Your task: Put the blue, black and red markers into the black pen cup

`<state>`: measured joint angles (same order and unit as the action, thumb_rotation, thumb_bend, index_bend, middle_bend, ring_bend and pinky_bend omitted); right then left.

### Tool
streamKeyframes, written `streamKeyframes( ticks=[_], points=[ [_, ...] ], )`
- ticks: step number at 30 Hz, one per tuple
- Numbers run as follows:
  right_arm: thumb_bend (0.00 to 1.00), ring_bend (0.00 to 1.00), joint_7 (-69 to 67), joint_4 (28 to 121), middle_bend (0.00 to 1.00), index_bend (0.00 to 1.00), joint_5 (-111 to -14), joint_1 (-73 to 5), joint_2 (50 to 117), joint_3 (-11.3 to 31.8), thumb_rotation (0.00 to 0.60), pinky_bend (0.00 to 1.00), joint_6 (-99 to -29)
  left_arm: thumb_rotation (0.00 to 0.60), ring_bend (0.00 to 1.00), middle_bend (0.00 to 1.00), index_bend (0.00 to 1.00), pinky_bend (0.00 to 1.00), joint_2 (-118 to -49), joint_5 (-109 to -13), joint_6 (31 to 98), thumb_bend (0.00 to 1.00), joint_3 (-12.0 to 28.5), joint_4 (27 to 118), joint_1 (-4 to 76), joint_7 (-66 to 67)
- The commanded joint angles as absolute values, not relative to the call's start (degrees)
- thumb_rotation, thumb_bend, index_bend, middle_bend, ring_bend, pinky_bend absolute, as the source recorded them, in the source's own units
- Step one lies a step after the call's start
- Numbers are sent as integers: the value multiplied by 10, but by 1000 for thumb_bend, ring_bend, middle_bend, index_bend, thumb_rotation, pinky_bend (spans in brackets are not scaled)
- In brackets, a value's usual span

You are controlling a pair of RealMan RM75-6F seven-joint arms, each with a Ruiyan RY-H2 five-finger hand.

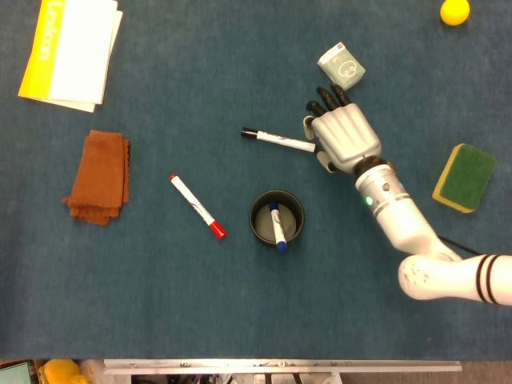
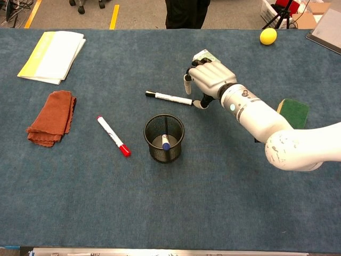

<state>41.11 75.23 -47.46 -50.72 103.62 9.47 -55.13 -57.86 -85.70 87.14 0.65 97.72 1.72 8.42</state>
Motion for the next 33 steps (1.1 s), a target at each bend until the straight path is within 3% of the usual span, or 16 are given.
streamKeyframes(
  ticks=[1,6,12,18,24,33],
  points=[
    [256,0,425,731,237,460,-462,-513,1057,99,600,6,-559,600,173,246,311,183,-579,-857,871,331,6,977,17,84],
    [187,0,432,711,237,460,-452,-518,1077,108,600,6,-560,600,173,246,311,183,-578,-854,870,331,7,975,17,83],
    [187,0,436,695,239,468,-446,-522,1089,112,600,6,-553,600,173,246,311,183,-578,-853,868,332,8,975,17,83],
    [207,0,438,678,243,484,-444,-526,1103,118,600,6,-548,600,173,246,311,183,-577,-850,867,332,8,974,16,83],
    [293,0,443,660,252,505,-443,-529,1112,122,600,6,-548,600,173,246,311,183,-577,-848,867,331,8,973,15,83],
    [297,0,454,641,253,505,-434,-532,1114,129,600,6,-543,600,173,246,311,183,-576,-848,867,331,8,970,14,81]
  ],
)
